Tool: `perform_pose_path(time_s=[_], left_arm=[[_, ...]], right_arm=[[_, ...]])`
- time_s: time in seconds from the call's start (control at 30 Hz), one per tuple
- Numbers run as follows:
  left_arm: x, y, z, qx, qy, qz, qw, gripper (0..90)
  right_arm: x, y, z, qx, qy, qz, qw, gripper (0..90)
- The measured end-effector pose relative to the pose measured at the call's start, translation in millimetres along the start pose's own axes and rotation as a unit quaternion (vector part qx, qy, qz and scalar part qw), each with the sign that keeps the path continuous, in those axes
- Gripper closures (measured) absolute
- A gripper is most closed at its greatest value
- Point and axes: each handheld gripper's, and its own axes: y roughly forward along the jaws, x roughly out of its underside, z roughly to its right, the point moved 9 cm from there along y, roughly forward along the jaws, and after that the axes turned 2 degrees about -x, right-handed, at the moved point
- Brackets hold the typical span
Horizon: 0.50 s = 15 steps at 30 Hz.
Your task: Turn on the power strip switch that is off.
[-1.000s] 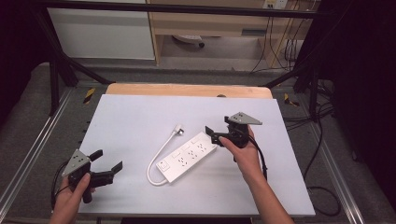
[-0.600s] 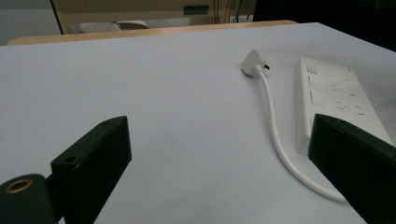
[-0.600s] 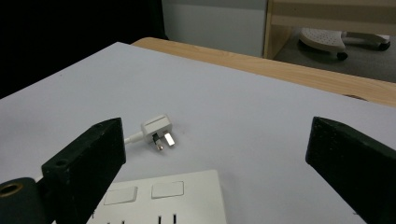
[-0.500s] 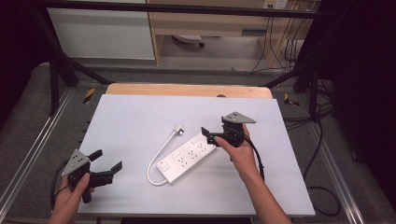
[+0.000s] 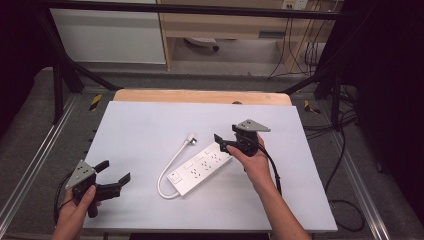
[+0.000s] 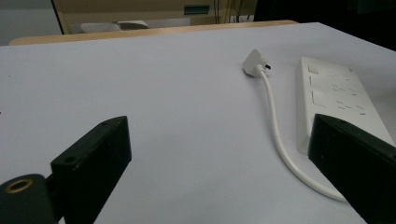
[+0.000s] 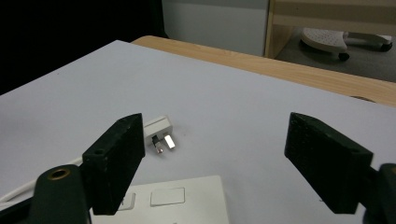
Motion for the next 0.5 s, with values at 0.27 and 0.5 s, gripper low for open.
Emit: perform_pose_path(time_s=[0.27,0.5], left_arm=[[0.3,-0.3,-0.1,0.0,0.0,-0.001,1.0,6.2],[0.5,0.0,-0.3,0.0,0.002,-0.002,1.0,6.2]], right_arm=[[1.3,3.0,1.1,-0.001,0.002,0.0,1.0,31.3],[3.8,6.2,1.8,0.003,-0.003,-0.002,1.0,40.9]])
